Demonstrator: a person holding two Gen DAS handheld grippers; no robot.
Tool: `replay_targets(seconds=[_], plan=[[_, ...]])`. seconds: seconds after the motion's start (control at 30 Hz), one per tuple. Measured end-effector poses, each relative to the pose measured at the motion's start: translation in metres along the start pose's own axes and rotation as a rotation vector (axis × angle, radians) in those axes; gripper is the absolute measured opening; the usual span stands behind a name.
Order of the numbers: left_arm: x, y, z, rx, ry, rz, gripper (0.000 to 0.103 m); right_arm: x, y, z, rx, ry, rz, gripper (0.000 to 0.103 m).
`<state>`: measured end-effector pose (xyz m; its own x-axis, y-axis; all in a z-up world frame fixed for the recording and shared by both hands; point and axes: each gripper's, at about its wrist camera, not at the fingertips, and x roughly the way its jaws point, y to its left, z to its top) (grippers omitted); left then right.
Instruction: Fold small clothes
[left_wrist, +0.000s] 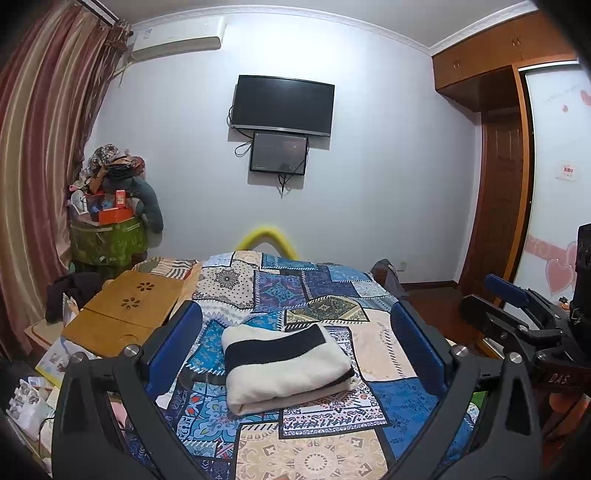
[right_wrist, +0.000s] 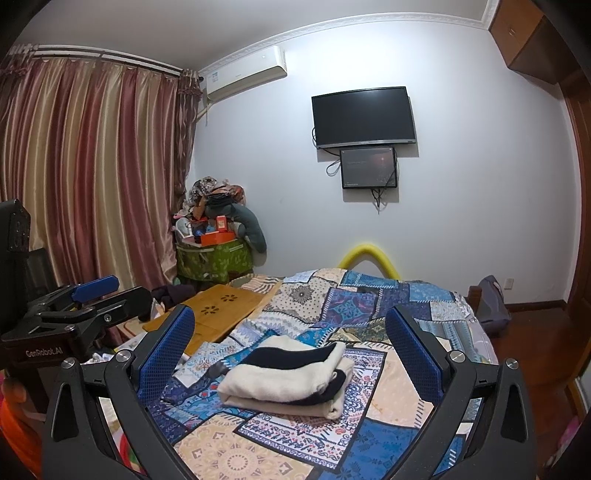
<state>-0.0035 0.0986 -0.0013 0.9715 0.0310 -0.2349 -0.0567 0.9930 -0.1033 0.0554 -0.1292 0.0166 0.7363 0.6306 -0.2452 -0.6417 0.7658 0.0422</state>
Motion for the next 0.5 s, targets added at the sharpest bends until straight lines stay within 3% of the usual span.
replay_targets(seconds=[0.5], plan=[[0.0063,-0.0013,-0.0028,0.016,0.019,-0.009,0.103,0.0039,0.0017,-0.0021,0.010,0.014,-0.004,0.102]])
